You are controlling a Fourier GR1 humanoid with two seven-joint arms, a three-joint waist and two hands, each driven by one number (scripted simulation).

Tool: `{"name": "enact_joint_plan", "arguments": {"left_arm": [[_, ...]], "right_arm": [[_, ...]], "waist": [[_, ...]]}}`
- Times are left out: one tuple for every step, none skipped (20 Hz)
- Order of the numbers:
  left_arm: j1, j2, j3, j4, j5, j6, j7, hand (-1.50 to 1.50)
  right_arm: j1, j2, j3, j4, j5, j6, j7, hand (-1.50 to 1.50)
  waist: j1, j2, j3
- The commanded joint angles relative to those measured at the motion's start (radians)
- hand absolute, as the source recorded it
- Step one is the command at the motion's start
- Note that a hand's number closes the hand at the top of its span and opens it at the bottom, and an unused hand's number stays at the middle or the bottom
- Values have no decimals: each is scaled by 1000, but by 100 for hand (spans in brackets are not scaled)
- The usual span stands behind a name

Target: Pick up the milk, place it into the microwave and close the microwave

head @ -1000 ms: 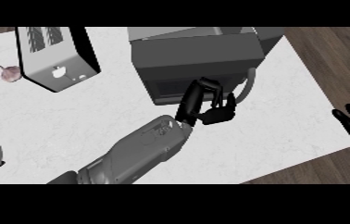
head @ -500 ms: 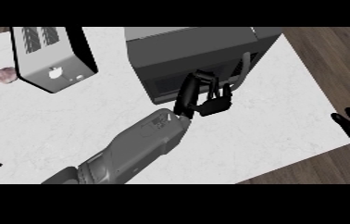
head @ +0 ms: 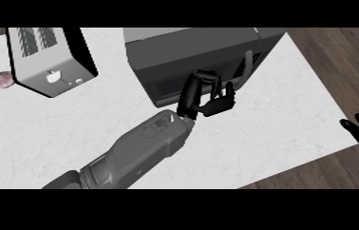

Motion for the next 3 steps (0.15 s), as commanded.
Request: {"name": "enact_joint_plan", "arguments": {"left_arm": [[-72,1,85,105,27,19,-16,150],[-63,1,77,110,26,20,-29,150],[-73,1,81,113,31,13,-29,150]], "right_arm": [[-5,-14,0,-22,-16,3,9,-150],[-1,-3,6,-11,-16,-1,7,-150],[0,-6,4,-9,-19,-1,9,-150]], "waist": [[-3,4,-2],[-1,11,0],[4,10,0]]}}
